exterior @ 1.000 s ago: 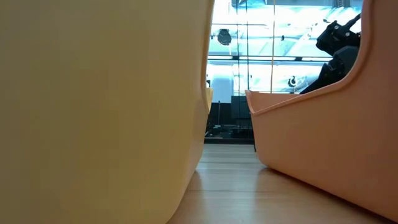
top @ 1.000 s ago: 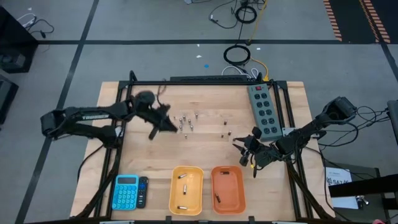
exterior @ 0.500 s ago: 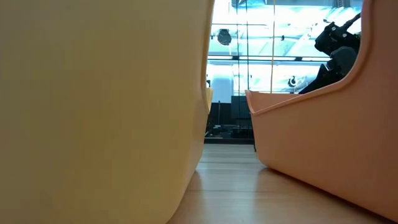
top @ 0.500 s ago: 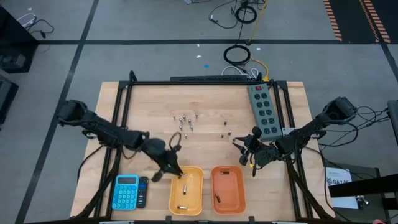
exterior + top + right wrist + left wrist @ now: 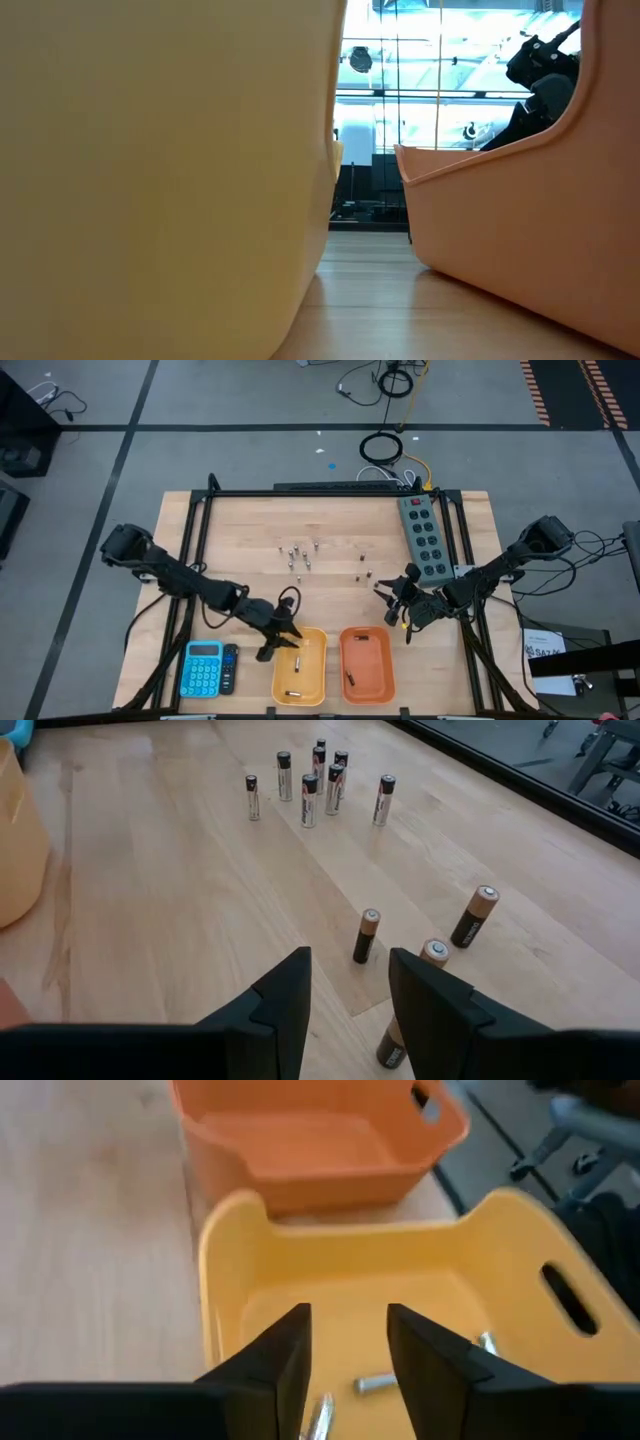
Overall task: Sort batteries
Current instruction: Put the silver battery into the yellow bin
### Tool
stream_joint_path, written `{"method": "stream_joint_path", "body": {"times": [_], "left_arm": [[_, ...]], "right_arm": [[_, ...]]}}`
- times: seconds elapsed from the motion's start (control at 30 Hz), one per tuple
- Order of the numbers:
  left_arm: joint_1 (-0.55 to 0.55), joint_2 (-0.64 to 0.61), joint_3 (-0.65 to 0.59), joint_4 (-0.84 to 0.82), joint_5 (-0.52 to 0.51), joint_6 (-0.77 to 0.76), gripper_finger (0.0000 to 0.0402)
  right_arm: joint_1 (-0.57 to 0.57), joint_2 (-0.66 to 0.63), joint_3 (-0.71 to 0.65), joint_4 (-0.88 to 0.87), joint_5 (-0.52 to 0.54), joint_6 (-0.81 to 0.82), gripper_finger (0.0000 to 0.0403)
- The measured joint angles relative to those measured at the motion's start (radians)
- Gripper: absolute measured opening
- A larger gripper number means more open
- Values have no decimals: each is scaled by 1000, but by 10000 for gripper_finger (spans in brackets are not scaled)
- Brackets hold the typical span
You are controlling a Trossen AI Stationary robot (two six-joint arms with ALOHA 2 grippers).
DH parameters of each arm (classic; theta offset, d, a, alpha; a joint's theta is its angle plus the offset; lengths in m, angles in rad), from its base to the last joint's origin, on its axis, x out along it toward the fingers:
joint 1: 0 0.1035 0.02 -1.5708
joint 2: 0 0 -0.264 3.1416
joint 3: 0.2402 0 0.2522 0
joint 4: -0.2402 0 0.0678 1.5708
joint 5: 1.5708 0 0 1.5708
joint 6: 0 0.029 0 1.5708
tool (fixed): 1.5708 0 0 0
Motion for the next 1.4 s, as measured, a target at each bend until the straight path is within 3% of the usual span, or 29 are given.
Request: {"method": "stream_joint_path", "body": {"times": [0.13, 0.33, 0.43, 0.63, 0.83, 1.2, 1.4], "left_arm": [[0, -83, 0, -31, -53, 45, 146], [16, -269, 1, -368, -426, 115, 148], [46, -348, -48, -425, -501, 117, 149], [176, -444, -245, -349, -500, 35, 149], [349, -449, -393, -210, -468, -27, 150], [576, -374, -426, -37, -324, 39, 152], [627, -263, -426, 43, -283, 52, 191]], "right_arm": [[0, 0, 0, 0, -2, 0, 128], [0, 0, 0, 0, -5, 0, 128], [0, 0, 0, 0, -5, -1, 128], [0, 0, 0, 0, -22, -5, 128], [0, 0, 0, 0, -23, -9, 128], [-1, 0, 0, 18, -22, -46, 128], [-1, 0, 0, 29, -24, -53, 128]]}}
